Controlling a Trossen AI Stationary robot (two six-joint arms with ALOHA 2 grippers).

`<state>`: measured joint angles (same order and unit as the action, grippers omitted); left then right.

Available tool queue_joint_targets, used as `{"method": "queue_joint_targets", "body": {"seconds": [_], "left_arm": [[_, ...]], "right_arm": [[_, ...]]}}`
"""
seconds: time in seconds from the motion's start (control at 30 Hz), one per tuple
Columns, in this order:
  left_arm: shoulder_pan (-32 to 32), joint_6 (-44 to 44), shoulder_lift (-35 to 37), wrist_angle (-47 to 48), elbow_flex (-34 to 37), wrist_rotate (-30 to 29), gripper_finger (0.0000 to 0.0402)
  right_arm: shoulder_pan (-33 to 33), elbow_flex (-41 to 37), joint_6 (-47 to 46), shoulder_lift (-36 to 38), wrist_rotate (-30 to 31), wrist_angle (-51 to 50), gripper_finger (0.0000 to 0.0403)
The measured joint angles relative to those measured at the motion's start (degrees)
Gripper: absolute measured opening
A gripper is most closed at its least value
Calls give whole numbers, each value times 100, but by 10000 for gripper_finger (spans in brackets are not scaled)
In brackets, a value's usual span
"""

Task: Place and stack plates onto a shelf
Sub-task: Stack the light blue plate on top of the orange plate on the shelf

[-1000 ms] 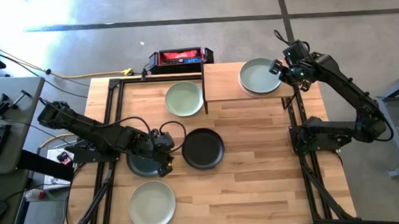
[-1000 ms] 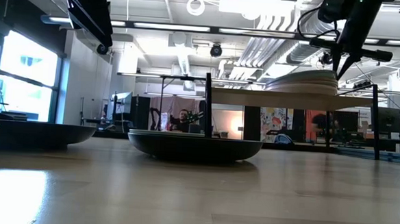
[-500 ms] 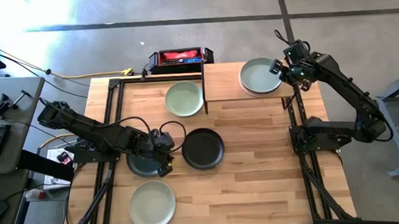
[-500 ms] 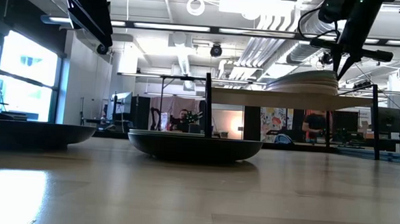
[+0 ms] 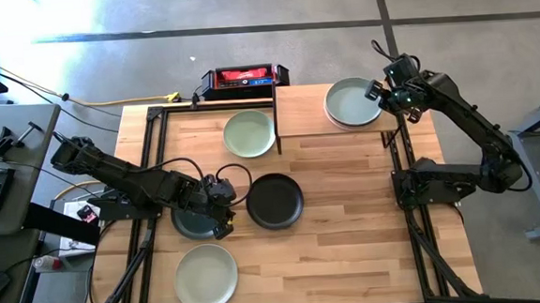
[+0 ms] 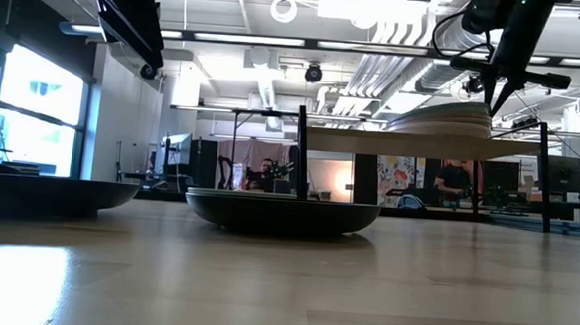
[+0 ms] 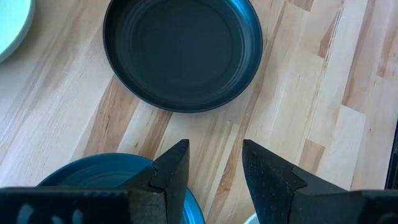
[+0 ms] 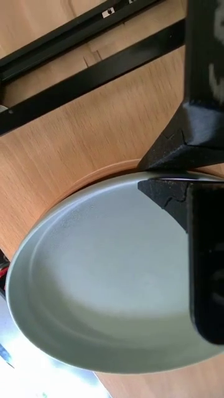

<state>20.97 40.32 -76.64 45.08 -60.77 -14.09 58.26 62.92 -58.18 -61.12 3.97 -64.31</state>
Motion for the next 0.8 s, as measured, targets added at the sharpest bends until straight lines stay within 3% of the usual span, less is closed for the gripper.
{"method": "queue_joint_targets", "body": {"seconds": [0.43,0.8], "left_arm": [[0,0,0,0,0,0,136],[0,0,0,0,2,-2,136]], "right_arm": [[135,0,29,0,-78,-2,8],[318,0,428,118,-96,9,136]]}}
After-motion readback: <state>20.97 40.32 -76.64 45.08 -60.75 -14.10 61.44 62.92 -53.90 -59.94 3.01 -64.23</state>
